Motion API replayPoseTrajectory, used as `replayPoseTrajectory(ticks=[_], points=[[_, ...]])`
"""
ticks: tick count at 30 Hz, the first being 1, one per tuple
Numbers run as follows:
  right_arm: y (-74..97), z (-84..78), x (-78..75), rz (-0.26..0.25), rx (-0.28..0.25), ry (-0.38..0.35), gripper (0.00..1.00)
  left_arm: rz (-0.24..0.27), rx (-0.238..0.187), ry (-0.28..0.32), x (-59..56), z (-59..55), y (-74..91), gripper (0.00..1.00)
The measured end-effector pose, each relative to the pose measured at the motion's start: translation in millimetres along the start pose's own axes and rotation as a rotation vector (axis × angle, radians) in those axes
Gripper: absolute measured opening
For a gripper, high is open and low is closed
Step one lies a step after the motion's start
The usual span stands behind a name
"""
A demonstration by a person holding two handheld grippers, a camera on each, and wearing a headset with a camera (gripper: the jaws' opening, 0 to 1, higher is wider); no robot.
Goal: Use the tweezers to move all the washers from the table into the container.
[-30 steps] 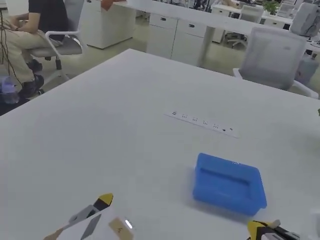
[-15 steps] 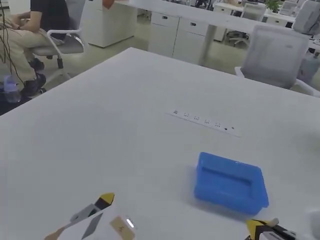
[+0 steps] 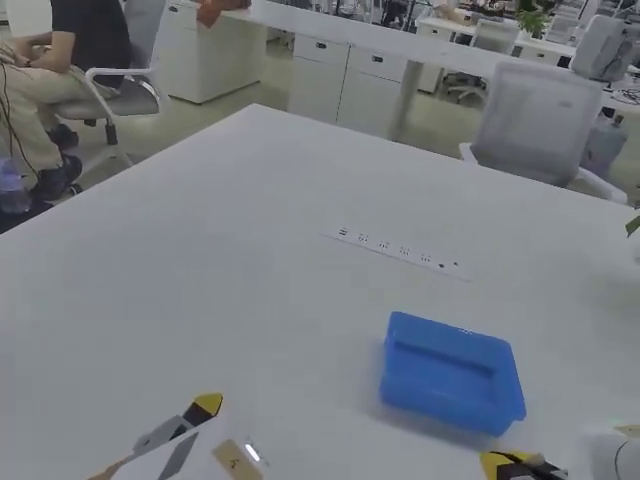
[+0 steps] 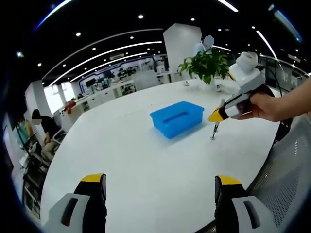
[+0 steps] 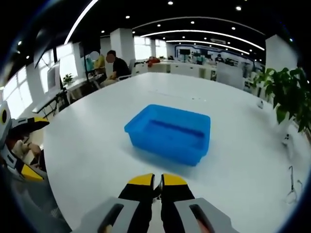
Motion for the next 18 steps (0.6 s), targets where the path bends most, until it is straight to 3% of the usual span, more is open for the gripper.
replayPoseTrajectory(ticks=[18], points=[[28.6, 40.2, 1.8, -0.002, -0.007, 0.075, 0.01, -0.010, -0.023, 0.004, -0.8, 1.7, 2.2, 0.97]])
Point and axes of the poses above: the centre of the closed fingertips' face, and the gripper's own axes: y roughly backward along the fingers, x roughly to its left, z roughly out of its top, the point moved 7 cm from there along y, roughly backward along the fingers, and after that the axes turned 15 degrees about x, right-handed, at the moved point
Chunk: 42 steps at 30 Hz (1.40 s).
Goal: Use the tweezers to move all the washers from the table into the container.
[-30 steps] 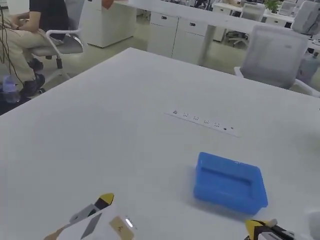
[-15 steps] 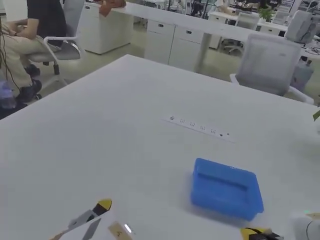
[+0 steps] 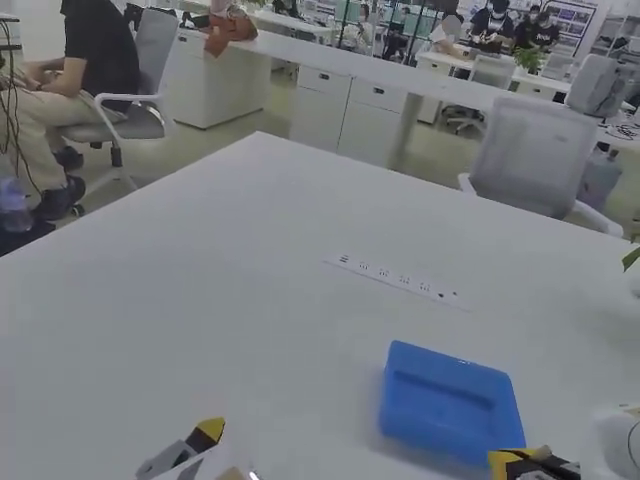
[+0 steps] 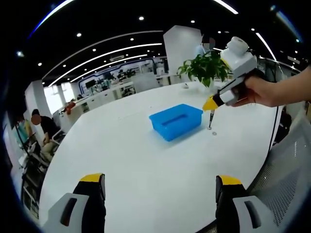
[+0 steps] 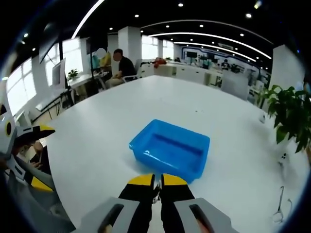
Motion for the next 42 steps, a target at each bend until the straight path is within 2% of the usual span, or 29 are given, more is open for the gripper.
replayPoseTrajectory(ticks=[2, 4, 9, 14, 21, 27, 36, 39, 42], points=[[2.9, 4.1, 0.7, 0.011, -0.003, -0.006, 0.01, -0.001, 0.003, 0.001, 0.0, -0.3, 0.1, 0.97], [3.5, 5.4, 0.3, 0.027, 0.003, -0.019, 0.01, 0.012, -0.011, 0.001, 1.2, 1.1, 1.3, 0.97], [5.5, 8.6, -3.4, 0.027, 0.010, -0.029, 0.00, 0.013, -0.032, 0.030, 4.7, 2.9, 3.6, 0.97], [12.2, 17.2, -6.8, 0.034, -0.009, -0.040, 0.00, 0.018, -0.029, 0.007, 2.1, 2.9, 2.9, 0.97], [15.3, 30.1, -11.0, 0.027, -0.039, -0.047, 0.00, 0.015, -0.029, 0.005, 2.0, 2.5, 2.8, 0.97], [15.6, 43.2, -19.2, -0.002, -0.078, -0.062, 0.00, 0.013, -0.022, 0.005, 1.9, 1.9, 1.9, 0.96], [4.2, 61.3, -38.0, -0.036, -0.120, -0.091, 0.01, 0.012, -0.008, -0.004, 1.1, 0.7, 0.5, 0.96], [-1.8, 62.2, -38.7, -0.047, -0.120, -0.089, 0.01, 0.011, 0.002, -0.004, 0.9, 0.0, -0.5, 0.96], [-15.2, 59.2, -38.6, -0.049, -0.103, -0.086, 0.01, 0.014, 0.007, -0.009, 0.6, -0.4, -1.0, 0.96]])
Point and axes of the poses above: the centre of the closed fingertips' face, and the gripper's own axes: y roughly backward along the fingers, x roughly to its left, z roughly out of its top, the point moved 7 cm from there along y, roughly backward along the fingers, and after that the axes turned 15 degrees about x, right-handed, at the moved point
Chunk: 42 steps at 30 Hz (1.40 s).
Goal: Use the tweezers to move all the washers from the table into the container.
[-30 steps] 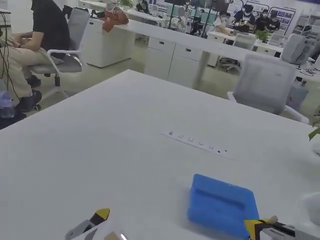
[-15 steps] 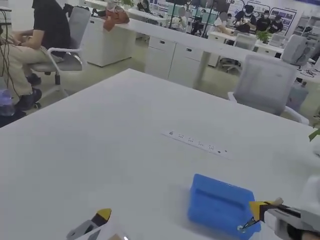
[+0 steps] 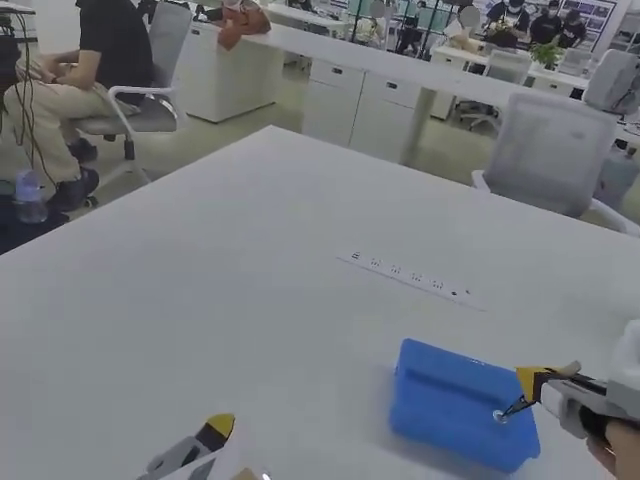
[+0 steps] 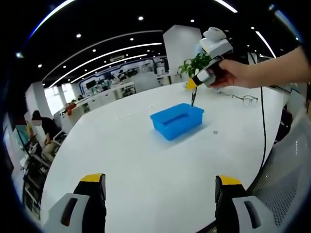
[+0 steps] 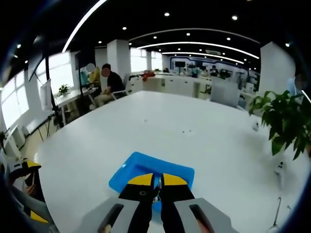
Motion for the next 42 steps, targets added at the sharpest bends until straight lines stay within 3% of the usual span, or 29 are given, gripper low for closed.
replayPoseTrajectory(ticks=[7, 23, 25, 37, 42], points=[[-21.6, -11.1, 2.3, 0.008, 0.026, -0.021, 0.01, 0.003, 0.015, 0.007, 1.1, -1.3, -1.2, 0.96], [-55.2, -18.2, -1.7, -0.021, 0.059, -0.016, 0.01, 0.004, 0.040, 0.004, 1.3, -3.5, -3.7, 0.95], [-58.9, -20.2, -1.5, -0.007, 0.070, -0.026, 0.01, 0.009, 0.039, 0.003, 1.4, -3.6, -3.6, 0.95], [-61.6, -22.7, -1.6, -0.003, 0.072, -0.037, 0.02, 0.012, 0.055, -0.006, 1.6, -5.4, -4.9, 0.95], [-49.4, -18.8, -0.7, -0.008, 0.048, -0.027, 0.02, 0.016, 0.052, -0.001, 2.6, -5.2, -4.3, 0.94]])
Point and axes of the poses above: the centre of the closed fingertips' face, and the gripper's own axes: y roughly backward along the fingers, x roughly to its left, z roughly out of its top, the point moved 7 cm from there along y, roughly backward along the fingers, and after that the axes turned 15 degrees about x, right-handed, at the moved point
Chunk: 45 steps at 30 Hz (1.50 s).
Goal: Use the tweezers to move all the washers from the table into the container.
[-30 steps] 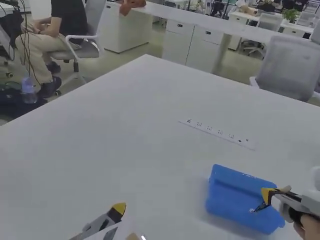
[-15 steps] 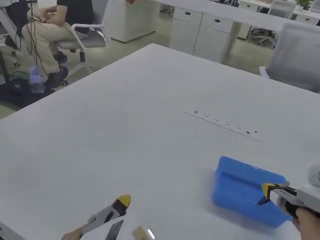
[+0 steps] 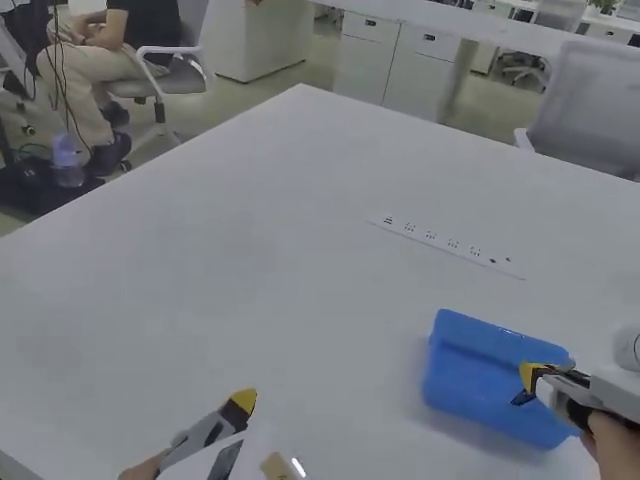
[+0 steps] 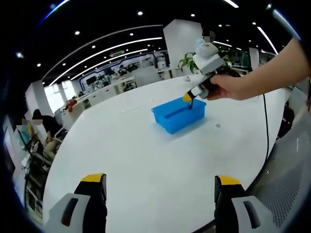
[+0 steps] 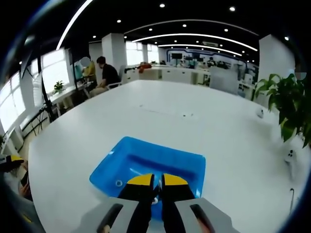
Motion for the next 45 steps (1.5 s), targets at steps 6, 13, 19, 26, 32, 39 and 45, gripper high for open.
replayPoseTrajectory(ticks=[6, 13, 19, 26, 32, 39, 45], points=[[31.0, 4.4, 1.8, 0.004, -0.056, 0.004, 0.02, -0.001, -0.014, -0.005, -0.7, 1.3, 1.7, 0.94], [63.5, -1.9, 9.0, 0.030, -0.103, 0.010, 0.02, -0.003, -0.037, -0.002, -0.5, 3.1, 4.0, 0.94], [79.4, -19.2, 9.5, 0.047, -0.102, -0.006, 0.02, -0.001, -0.052, 0.007, 0.7, 3.9, 6.2, 0.94], [78.4, -55.5, 7.9, 0.040, -0.049, -0.039, 0.02, 0.000, -0.055, 0.002, 0.2, 3.9, 5.8, 0.94], [73.0, -68.9, 1.6, 0.020, -0.022, -0.058, 0.02, -0.003, -0.051, -0.005, -0.9, 3.8, 5.4, 0.93], [61.8, -79.7, -2.1, 0.003, 0.019, -0.059, 0.02, -0.001, -0.044, -0.006, -0.8, 2.9, 4.4, 0.93], [56.3, -82.8, -7.3, -0.009, 0.034, -0.061, 0.02, 0.000, -0.042, -0.007, -0.9, 2.9, 4.2, 0.93]])
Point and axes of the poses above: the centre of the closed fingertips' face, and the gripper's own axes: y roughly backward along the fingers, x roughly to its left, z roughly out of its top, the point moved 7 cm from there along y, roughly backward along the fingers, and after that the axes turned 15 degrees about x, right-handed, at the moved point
